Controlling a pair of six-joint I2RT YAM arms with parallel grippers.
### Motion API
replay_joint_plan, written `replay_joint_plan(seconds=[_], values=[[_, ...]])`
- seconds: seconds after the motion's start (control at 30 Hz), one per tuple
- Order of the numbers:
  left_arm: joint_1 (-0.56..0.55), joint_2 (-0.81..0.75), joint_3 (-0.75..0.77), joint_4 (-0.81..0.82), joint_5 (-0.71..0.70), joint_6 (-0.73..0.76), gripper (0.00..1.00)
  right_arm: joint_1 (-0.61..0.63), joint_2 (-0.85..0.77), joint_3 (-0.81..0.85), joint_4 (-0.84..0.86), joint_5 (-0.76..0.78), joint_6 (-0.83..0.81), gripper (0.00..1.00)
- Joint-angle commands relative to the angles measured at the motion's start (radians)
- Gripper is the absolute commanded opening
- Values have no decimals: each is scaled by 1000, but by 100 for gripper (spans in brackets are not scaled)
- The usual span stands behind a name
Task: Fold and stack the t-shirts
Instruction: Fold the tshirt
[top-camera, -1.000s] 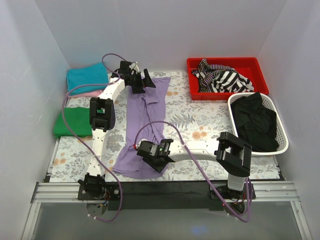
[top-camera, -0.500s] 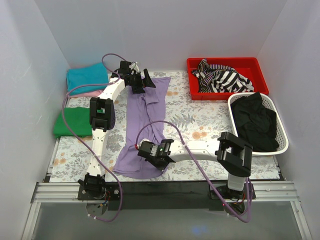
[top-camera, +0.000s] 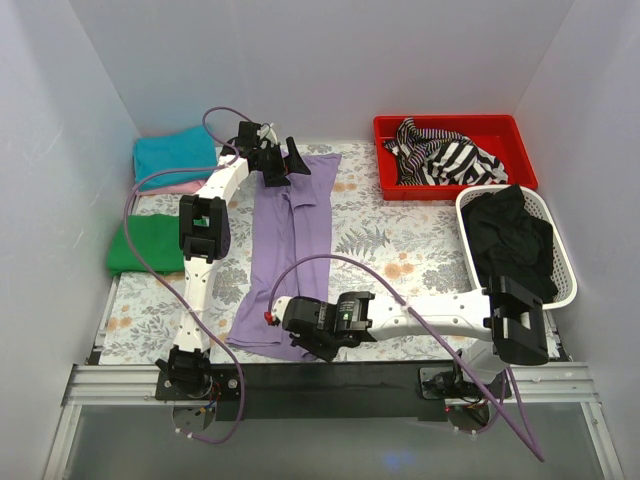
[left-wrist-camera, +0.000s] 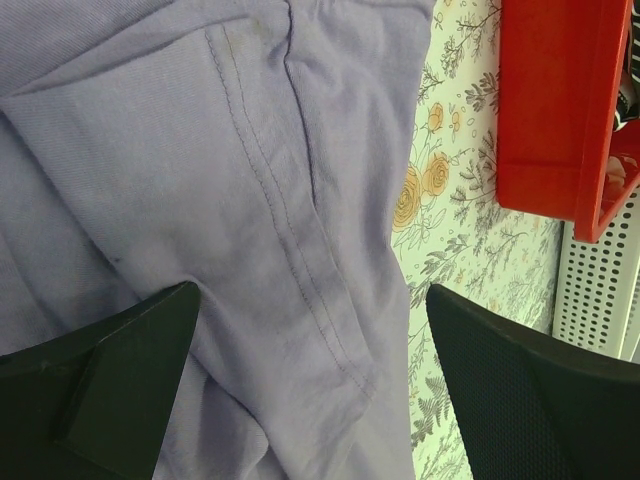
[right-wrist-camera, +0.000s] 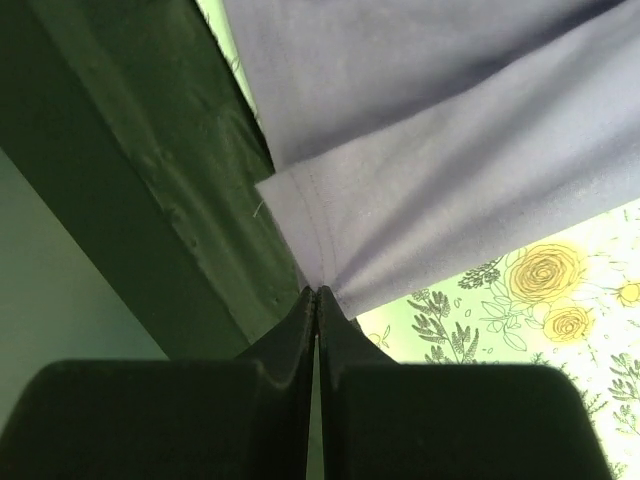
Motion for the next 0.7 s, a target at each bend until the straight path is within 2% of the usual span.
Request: replay_joint_plan(seconds=[0.0, 0.03, 0.13, 0.17, 0.23, 0.33, 0.37, 0.4, 0.5, 0.57, 0.63, 0.67], values=[[17, 62, -16, -60, -82, 31, 98, 11, 15, -27, -32, -62, -32, 3], [17, 62, -16, -60, -82, 33, 98, 11, 17, -33, -31, -65, -32, 4], [17, 62, -17, -60, -82, 33, 98, 11, 33, -39, -37, -61, -32, 18], [17, 62, -17, -63, -82, 34, 98, 11, 40, -39, -37, -43, -31, 41], [17, 59, -19, -61, -82, 36, 98, 12, 44, -37, -34, -9, -20, 55], [17, 46, -16, -73, -95, 39, 98, 6, 6, -28, -43, 123, 12, 60], [17, 34, -19, -75, -95, 37, 98, 0, -31, -28, -46, 231, 35, 62], [17, 4, -30, -66, -92, 36, 98, -15, -54, -31, -44, 267, 52, 65], [17, -90, -62, -44, -122, 51, 98, -150, -124, -62, 0, 332, 80, 66], [17, -145, -94, -21, -168, 60, 98, -286, -175, -106, 72, 283, 48, 65], [17, -249, -178, 3, -188, 50, 98, -419, -203, -137, 220, 199, 17, 64], [17, -295, -209, 23, -207, 42, 98, -460, -207, -142, 257, 48, -21, 64]])
